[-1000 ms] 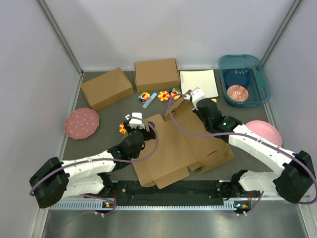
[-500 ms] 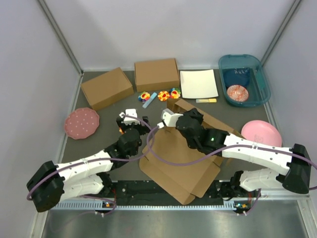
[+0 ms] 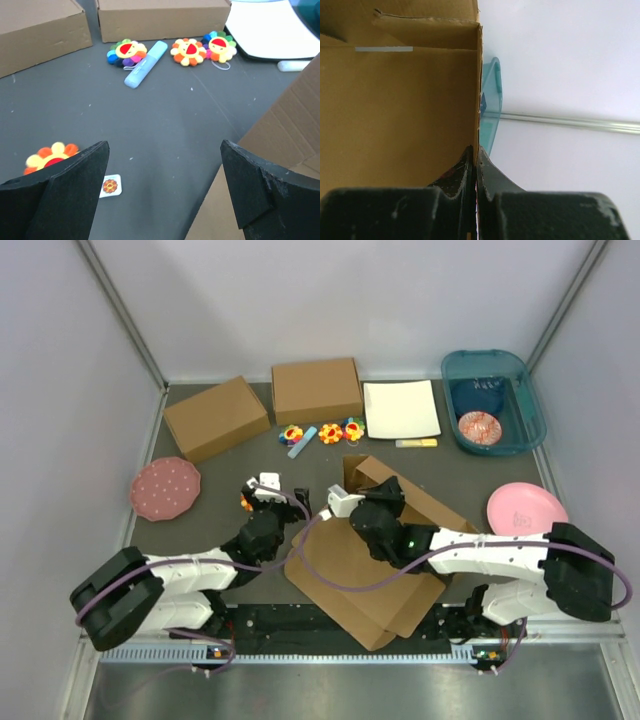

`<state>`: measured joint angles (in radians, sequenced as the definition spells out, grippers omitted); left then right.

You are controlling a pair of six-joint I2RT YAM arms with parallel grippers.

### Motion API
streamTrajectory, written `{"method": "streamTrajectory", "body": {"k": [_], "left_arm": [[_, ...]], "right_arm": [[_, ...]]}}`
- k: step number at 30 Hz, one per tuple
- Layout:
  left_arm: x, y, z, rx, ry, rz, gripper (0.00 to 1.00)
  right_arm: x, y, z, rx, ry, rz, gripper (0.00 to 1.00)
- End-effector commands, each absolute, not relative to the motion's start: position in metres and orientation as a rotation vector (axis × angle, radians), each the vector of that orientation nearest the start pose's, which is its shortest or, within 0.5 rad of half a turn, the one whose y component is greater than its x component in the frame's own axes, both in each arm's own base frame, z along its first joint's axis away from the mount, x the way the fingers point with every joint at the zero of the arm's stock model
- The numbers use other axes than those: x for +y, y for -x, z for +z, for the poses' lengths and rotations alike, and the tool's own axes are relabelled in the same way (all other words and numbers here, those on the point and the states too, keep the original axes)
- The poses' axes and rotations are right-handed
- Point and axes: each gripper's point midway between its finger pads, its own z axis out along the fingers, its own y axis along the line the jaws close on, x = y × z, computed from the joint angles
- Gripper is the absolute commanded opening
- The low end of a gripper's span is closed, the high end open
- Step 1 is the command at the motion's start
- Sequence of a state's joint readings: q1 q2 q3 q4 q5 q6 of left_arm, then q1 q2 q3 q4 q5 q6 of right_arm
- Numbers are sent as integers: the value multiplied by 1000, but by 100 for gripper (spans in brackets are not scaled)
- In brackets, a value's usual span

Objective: Fold the paper box

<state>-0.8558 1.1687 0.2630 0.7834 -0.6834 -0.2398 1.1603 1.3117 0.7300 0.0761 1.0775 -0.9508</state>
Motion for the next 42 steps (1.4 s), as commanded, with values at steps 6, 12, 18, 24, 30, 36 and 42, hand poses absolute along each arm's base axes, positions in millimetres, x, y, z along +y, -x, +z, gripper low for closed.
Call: {"method": "streamTrajectory", "body": {"k": [6,12,18,24,30,36,42], "left_arm": [[-205,-310,176,1502,43,-446,99],[-214,-332,181,1541,75,-527,99],[-230,-358,176,1552,-18,-508,98],[-261,-382,155,1645,-84,-502,91],[-273,-388,142,1641,-125,-519,90],[-288,-352,170,1450,-209,-758,87],[-283,-323,185,1307,-229,-874,88]], "right_arm": [[206,-257,209,1477,1084,-768,0],[204,-252,204,1498,1088,-709,0],[205,-250,200,1515,1095,-677,0],[208,-250,196,1520,1111,-664,0],[209,-249,192,1535,1126,-668,0],[211,-250,188,1539,1142,-673,0],[214,-250,186,1539,1149,-664,0]]}}
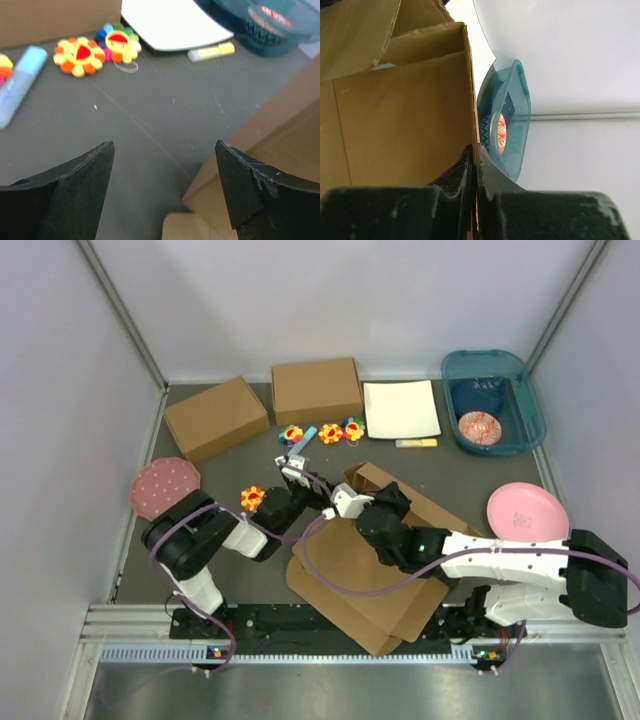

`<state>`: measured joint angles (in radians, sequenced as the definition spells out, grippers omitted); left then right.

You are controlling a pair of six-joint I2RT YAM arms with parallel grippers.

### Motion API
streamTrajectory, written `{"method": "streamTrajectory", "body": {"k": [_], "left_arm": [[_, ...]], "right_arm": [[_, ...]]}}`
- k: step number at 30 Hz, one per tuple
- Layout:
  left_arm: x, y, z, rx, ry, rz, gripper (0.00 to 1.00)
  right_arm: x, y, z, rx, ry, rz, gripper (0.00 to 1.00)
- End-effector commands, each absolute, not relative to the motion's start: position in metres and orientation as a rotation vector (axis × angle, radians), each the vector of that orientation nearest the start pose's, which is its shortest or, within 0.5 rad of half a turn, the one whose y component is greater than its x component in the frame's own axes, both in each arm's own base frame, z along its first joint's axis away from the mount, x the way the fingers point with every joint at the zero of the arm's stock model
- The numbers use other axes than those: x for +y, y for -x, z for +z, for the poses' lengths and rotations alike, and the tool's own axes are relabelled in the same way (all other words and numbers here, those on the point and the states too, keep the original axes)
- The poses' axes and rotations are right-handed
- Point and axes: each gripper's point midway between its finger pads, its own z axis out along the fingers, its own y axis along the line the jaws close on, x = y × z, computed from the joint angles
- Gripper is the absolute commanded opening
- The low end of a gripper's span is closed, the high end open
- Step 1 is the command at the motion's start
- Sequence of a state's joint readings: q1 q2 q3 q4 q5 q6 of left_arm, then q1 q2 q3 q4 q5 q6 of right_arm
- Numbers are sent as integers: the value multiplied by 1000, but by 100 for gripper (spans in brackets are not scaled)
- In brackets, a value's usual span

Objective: Fold the paper box

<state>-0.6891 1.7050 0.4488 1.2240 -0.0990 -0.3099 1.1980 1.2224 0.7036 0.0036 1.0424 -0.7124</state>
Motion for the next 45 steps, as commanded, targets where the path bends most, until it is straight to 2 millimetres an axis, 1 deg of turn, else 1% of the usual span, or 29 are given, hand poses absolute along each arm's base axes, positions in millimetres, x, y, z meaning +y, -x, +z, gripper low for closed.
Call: {"method": "streamTrajectory", "body": {"k": [1,4,5,8,10,14,16,18,19,20,21,22,23,25,27,30,33,37,41,45], "left_arm": [[-282,-320,184,1301,-232,-875,89],[-280,-317,184,1295,-230,-878,91],[-286,-311,184,1288,-278,-904,92],[-292,-308,188,1269,-319,-925,94],[-294,-308,193,1255,-316,-931,96],[-295,-311,204,1229,-300,-932,99],[-295,-311,207,1217,-305,-929,99],[-292,-309,213,1200,-308,-918,99],[-287,-310,212,1205,-296,-899,99],[-282,-308,219,1188,-289,-889,99],[-278,-306,220,1184,-282,-879,99],[-271,-305,217,1195,-269,-864,99],[-266,-302,224,1180,-256,-861,99],[-261,-300,222,1183,-255,-846,99],[-262,-298,220,1180,-284,-831,99],[-261,-301,218,1184,-292,-819,99],[-265,-305,216,1185,-309,-831,99],[-270,-308,224,1163,-319,-860,99],[-282,-302,234,1125,-375,-914,99],[-287,-298,240,1112,-381,-951,99]], "right_arm": [[215,-250,187,1540,1148,-663,0],[217,-250,184,1543,1160,-654,0],[217,-250,182,1548,1161,-651,0],[218,-249,178,1557,1165,-645,0],[219,-250,178,1568,1153,-642,0],[219,-248,171,1608,1143,-629,0],[221,-247,168,1625,1135,-612,0],[223,-247,166,1640,1134,-604,0],[222,-246,163,1653,1128,-597,0],[223,-246,162,1658,1127,-592,0],[224,-246,162,1662,1124,-585,0],[224,-245,160,1671,1120,-578,0],[224,-245,158,1676,1120,-576,0],[226,-245,157,1687,1116,-552,0],[225,-245,158,1696,1115,-543,0],[225,-245,162,1712,1104,-511,0],[223,-246,167,1717,1092,-491,0],[222,-247,167,1730,1089,-490,0],[222,-246,162,1746,1092,-485,0],[224,-247,158,1753,1102,-487,0]]}}
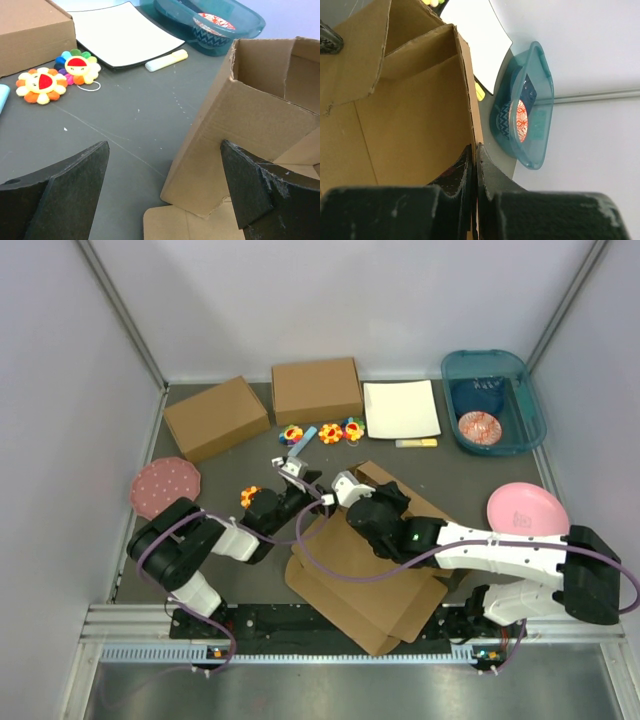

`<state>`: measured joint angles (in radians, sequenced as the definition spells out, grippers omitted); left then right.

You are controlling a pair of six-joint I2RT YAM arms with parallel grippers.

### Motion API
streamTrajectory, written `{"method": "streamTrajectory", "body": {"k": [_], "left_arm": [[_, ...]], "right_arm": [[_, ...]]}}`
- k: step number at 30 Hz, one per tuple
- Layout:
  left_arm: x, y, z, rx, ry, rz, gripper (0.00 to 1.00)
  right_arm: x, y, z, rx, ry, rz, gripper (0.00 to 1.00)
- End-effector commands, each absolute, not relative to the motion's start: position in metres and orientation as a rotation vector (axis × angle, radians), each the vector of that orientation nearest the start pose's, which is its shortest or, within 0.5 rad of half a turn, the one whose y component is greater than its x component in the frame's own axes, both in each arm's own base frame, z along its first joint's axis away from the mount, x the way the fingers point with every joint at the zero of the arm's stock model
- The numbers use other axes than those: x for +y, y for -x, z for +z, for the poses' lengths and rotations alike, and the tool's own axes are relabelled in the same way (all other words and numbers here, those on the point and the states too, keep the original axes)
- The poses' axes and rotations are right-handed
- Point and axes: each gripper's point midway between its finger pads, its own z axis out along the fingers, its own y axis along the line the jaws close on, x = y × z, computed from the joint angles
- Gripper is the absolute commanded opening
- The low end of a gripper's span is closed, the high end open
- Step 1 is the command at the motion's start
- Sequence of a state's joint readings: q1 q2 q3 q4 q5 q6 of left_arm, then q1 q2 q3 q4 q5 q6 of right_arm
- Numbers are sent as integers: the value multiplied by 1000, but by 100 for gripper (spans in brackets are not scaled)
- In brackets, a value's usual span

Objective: Fold the paper box

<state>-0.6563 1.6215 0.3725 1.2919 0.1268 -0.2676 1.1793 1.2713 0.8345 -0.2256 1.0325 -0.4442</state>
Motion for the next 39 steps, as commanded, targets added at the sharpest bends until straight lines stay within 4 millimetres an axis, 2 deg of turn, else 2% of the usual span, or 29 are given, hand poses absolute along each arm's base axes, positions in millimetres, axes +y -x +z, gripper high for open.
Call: {"method": "streamTrajectory", "body": {"k": [1,9,12,14,17,27,32,35,39], "left_arm": [[-288,-296,241,1107,-387,-953,99],[-293,-292,231,1115,-422,-905,99],[-282,-289,231,1118,-400,-870,99],[-274,-284,241,1092,-386,-857,99],[-270,-280,241,1085,-401,-837,99],[-293,-306,234,1095,-457,-828,99],[-266,-319,243,1094,-363,-843,99],[-268,-318,245,1087,-413,-829,99],[-270,-325,238,1101,-411,-817,99]], "right_arm": [[225,-247,157,1756,1105,-488,0],[229,-247,153,1764,1120,-482,0],[227,-246,152,1770,1122,-486,0],[226,-248,151,1782,1106,-485,0],[226,-249,150,1809,1087,-461,0],[229,-244,145,1834,1101,-420,0],[228,-242,145,1835,1103,-413,0],[227,-243,141,1839,1115,-424,0],[231,-243,139,1842,1120,-418,0]]}}
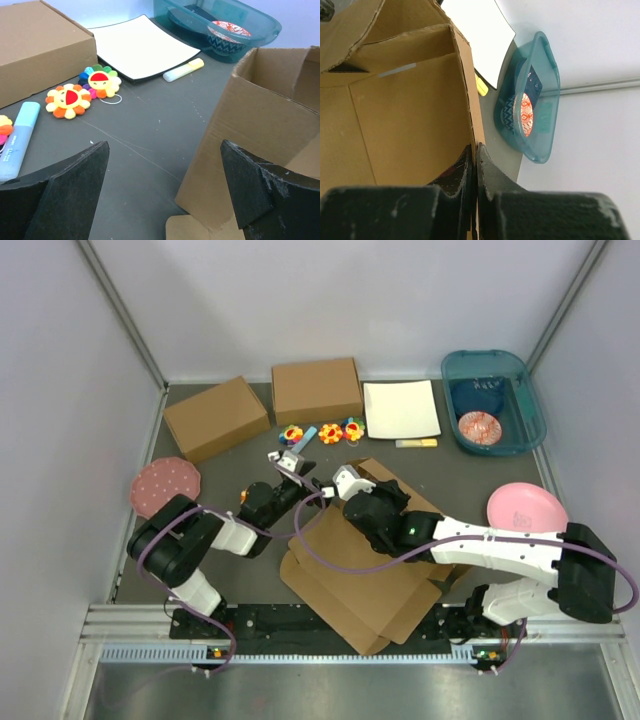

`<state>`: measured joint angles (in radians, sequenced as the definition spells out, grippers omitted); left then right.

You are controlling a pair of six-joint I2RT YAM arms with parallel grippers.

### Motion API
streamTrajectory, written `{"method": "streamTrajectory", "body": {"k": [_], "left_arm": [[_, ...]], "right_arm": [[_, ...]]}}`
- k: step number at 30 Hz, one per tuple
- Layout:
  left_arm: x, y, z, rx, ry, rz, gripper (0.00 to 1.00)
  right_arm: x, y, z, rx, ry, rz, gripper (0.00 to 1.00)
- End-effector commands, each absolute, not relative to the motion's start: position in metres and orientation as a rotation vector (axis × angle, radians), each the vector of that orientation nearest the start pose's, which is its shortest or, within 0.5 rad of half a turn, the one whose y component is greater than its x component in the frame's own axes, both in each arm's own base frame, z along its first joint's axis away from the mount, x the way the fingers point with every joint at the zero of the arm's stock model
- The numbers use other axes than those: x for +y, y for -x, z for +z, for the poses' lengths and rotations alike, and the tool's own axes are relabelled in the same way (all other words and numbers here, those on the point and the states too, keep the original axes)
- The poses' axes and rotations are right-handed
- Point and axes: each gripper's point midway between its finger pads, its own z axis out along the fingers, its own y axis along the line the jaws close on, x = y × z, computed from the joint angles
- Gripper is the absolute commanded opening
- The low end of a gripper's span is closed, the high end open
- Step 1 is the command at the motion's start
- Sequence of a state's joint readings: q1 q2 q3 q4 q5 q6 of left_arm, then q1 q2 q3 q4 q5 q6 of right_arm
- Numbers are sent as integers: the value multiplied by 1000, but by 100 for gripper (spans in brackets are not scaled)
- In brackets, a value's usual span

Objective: Fold the paper box

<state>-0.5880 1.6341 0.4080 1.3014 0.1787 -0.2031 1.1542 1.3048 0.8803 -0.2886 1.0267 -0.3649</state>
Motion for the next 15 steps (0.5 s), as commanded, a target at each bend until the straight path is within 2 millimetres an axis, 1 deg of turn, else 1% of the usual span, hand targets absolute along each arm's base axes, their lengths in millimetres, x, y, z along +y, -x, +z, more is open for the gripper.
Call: {"method": "streamTrajectory", "body": {"k": [1,2,4,7,8,9,10,11,12,13,14,15], "left_arm": [[-266,-328,240,1097,-395,-816,99],[-261,-331,239,1104,-376,-811,99],[-241,-343,243,1117,-275,-792,99],[-220,-363,241,1162,-160,-768,91],[-223,-373,237,1209,-154,-773,80],[-225,-379,234,1240,-149,-791,71],[-234,-380,229,1283,-170,-851,62],[-242,-389,228,1329,-183,-873,51],[-250,-392,221,1369,-203,-902,38],[-257,-393,220,1388,-212,-942,31],[-267,-393,226,1382,-248,-990,26],[-271,-395,217,1414,-246,-1018,17]], "right_arm": [[230,-243,137,1845,1124,-419,0],[231,-243,138,1844,1121,-417,0],[231,-243,138,1844,1120,-413,0],[231,-243,139,1845,1118,-410,0],[232,-242,139,1845,1120,-407,0],[232,-242,139,1843,1122,-405,0],[233,-243,140,1843,1118,-404,0],[233,-243,140,1843,1122,-405,0],[233,-243,140,1842,1123,-403,0],[233,-242,139,1843,1124,-402,0],[235,-242,139,1844,1128,-391,0],[236,-242,139,1845,1127,-388,0]]}}
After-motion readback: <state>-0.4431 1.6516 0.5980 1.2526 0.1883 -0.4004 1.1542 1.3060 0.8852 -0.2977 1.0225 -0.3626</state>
